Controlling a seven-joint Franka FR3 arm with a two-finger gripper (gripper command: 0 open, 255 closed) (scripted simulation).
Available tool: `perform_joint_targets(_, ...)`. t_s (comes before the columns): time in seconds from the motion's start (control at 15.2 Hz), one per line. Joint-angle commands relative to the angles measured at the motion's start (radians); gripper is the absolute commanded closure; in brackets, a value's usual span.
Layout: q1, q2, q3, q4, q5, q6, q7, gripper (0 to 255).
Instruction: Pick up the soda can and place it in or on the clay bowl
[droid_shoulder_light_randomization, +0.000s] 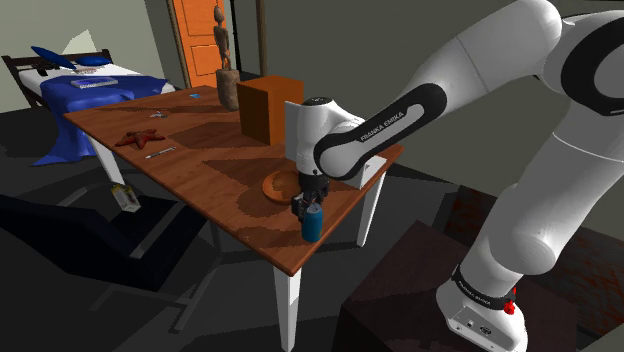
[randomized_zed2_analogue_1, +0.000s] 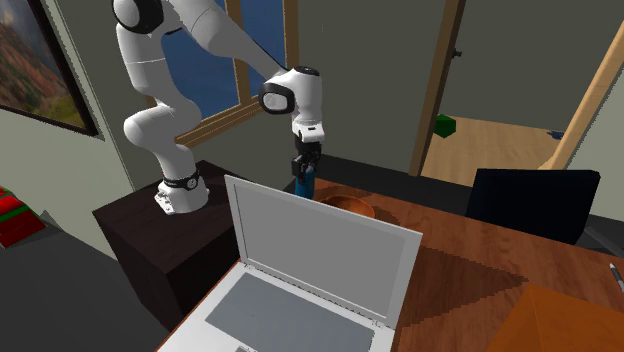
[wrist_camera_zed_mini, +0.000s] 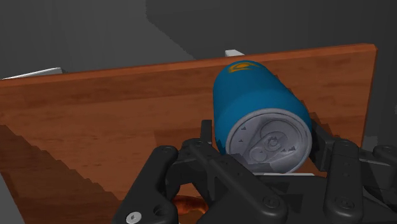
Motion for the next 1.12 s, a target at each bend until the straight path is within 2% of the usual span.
perform_joint_targets(0.0, 0.0, 0.0, 0.0, 0.0, 0.0, 0.0, 0.0, 255)
perform_joint_targets(0.33, 0.0, 0.0, 0.0, 0.0, 0.0, 0.0, 0.0, 255)
perform_joint_targets(1.06, 0.001, -0.091, -0.008, 0.067, 0.027, -0.156, -0.021, 255)
